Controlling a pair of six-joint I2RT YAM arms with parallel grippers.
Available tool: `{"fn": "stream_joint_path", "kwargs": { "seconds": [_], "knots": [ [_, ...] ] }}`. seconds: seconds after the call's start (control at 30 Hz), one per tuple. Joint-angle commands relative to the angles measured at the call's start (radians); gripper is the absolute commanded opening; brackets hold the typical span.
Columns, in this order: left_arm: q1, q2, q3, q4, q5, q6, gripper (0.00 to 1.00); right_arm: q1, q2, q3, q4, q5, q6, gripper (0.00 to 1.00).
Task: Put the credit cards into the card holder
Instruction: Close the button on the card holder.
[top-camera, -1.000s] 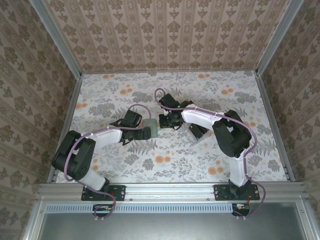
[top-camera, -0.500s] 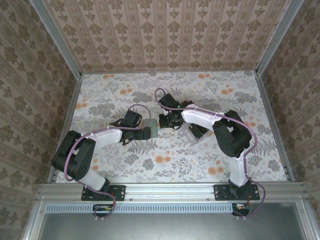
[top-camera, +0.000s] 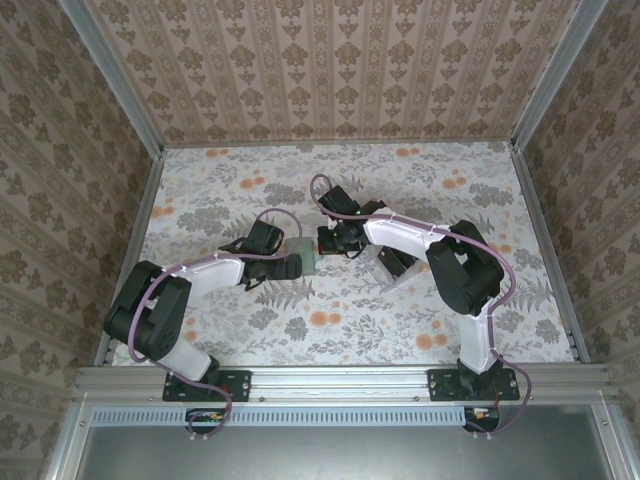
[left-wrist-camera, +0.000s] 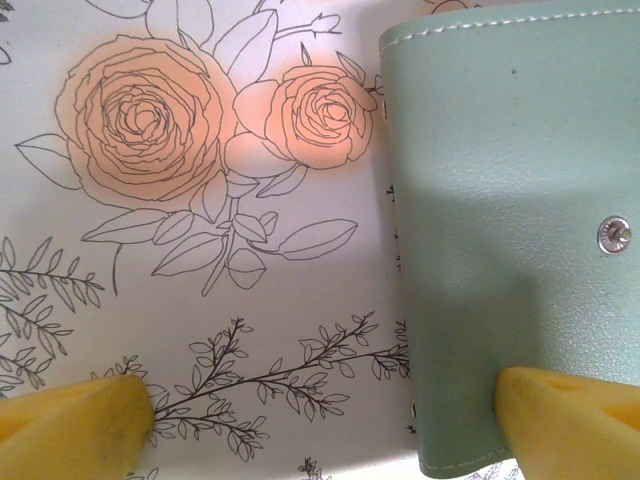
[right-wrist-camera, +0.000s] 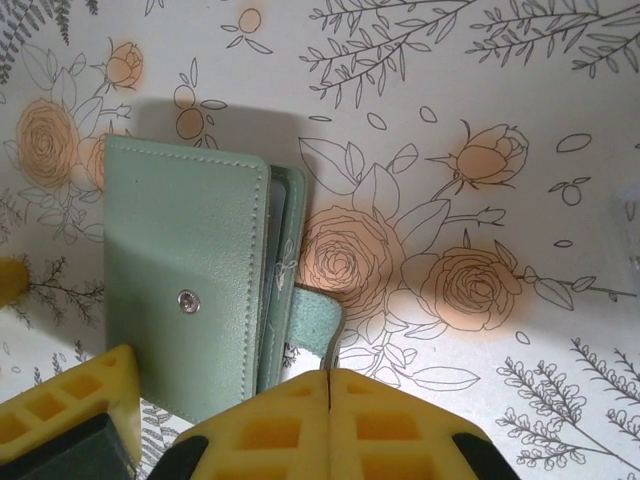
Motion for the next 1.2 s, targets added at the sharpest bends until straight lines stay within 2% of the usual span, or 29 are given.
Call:
{"fn": "stream_joint_path", "kwargs": {
  "seconds": [0.0, 0.37, 0.73, 1.17],
  "knots": [
    [0.008, 0.059, -0.047, -0.015, 0.004, -0.023, 1.00, -0.005, -0.028, -0.001, 0.017, -0.032, 0.005, 0.00],
    [0.063, -0.048, -0.025, -0.067, 0.028, -0.012, 1.00, -0.005, -0.032, 0.001, 0.038, -0.066, 0.024, 0.00],
    [0.069, -0.021, -0.055, -0.038, 0.049, -0.014, 1.00, -0.005, -0.022, 0.013, 0.045, -0.087, 0.032, 0.00],
    [0.063, 0.034, -0.057, -0.028, 0.041, -0.009, 1.00, 0.021, 0.058, 0.099, 0.035, -0.130, 0.036, 0.00]
  ]
}}
